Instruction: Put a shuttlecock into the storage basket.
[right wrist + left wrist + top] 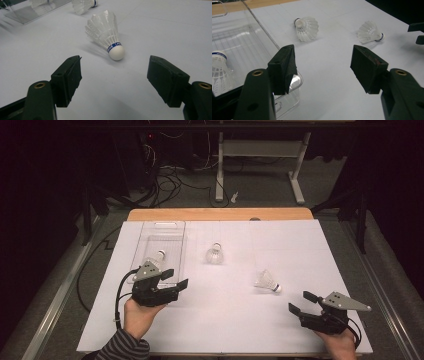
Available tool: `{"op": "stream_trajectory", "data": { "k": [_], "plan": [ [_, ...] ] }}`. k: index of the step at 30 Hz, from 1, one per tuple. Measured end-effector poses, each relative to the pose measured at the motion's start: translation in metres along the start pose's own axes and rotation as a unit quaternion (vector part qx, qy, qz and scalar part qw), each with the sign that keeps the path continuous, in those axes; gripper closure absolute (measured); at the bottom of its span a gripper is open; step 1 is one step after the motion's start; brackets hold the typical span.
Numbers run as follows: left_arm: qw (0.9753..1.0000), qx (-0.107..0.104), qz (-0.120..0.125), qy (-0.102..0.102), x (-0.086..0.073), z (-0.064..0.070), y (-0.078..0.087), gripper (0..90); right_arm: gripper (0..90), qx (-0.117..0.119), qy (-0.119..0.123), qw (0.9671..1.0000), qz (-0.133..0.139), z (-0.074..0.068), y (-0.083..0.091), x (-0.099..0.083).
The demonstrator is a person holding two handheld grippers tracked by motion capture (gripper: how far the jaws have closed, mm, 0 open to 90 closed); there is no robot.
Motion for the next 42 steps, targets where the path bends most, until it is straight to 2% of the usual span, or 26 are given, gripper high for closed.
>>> {"op": "stream_trajectory", "data": {
  "k": [18,24,42],
  "plan": [
    [0.9999,-0.008,-0.005,-0.009,0.007,0.009,-0.016,37.7,28.1,0.001,-0.001,1.0,0.001,0.0,0.0,0.0],
    [0.9999,-0.014,-0.004,-0.005,0.01,0.011,-0.021,37.9,28.2,0.0,0.0,1.0,0.001,0.0,0.0,0.0],
    [0.9998,-0.008,-0.014,-0.007,0.019,0.011,-0.04,38.7,28.2,0.0,0.001,1.0,0.002,0.0,0.001,0.0]
  ]
}}
Point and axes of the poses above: each handheld gripper's, and its own axes: y roughly backward along the jaws, x roughly out of its top, z roughly to its right, the point moved 8 cm from there along -y, roughly forward along the jaws
